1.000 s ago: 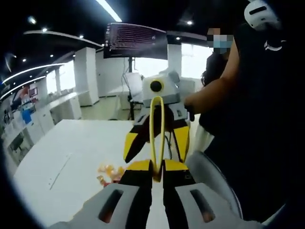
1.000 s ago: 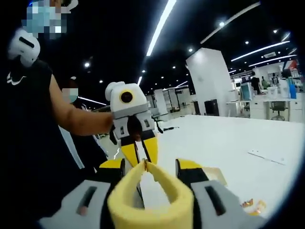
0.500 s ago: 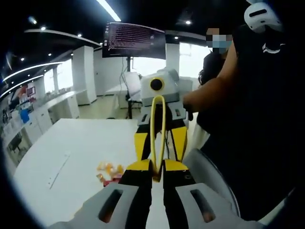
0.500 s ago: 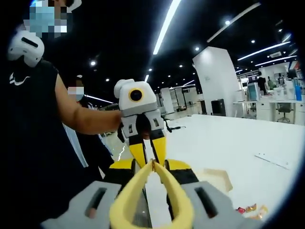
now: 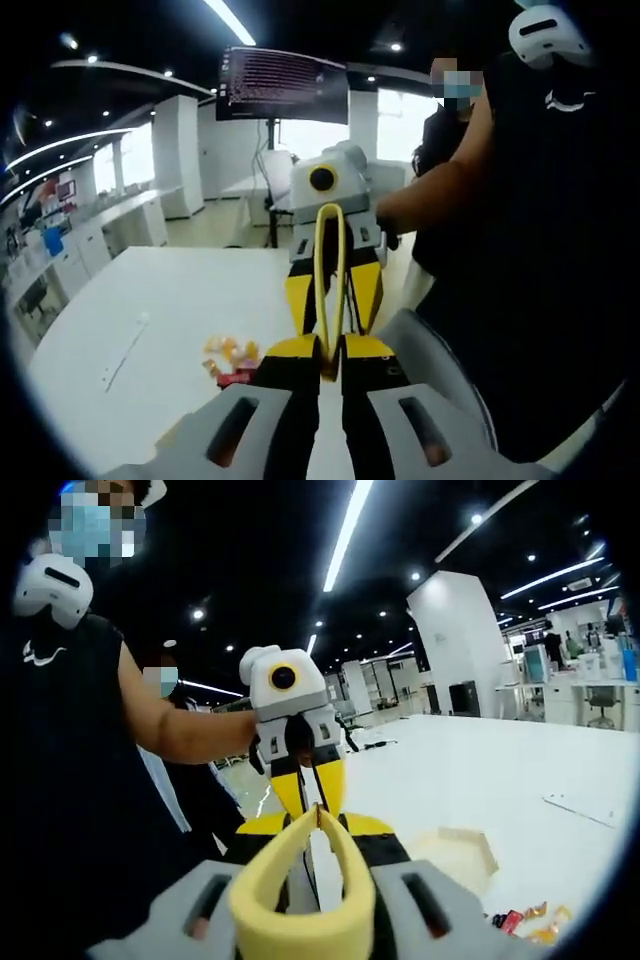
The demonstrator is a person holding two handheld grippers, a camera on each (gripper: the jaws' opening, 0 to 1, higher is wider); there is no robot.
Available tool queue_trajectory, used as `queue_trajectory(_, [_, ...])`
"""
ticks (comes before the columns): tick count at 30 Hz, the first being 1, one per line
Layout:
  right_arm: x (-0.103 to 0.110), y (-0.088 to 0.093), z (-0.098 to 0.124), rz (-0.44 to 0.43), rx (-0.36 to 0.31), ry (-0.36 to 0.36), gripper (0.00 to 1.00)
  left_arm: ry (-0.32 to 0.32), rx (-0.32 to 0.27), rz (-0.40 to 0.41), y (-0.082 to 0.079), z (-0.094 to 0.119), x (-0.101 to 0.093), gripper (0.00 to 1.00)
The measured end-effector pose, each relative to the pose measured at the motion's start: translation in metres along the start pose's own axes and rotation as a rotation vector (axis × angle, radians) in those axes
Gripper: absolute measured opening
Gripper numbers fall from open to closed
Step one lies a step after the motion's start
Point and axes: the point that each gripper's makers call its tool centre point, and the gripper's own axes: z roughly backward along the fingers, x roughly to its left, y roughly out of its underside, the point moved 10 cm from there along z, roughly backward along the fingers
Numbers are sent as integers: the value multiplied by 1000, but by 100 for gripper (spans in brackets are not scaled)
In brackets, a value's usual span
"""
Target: Place the target food into the container with the food tongs after gripping and lifting it, then release it inside without dropping or visibly crushing the food.
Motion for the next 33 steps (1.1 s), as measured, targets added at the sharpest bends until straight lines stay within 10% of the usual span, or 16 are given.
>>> queue_trajectory(5, [1,-1,2,-13,15,13,20,70,-8,-14,-2,0,-7,13])
queue_trajectory(19, [-4,-4,1,7,0,52,21,-101,-15,-21,-4,13,-1,21])
queue_trajectory(29, [2,-11,3,10,-37,33,22,-46,-59,76,-4,12,-6,44])
queue_trajectory(33, [2,-14,4,2,-67,17,22,-69,-48,60,-6,9,-7,21])
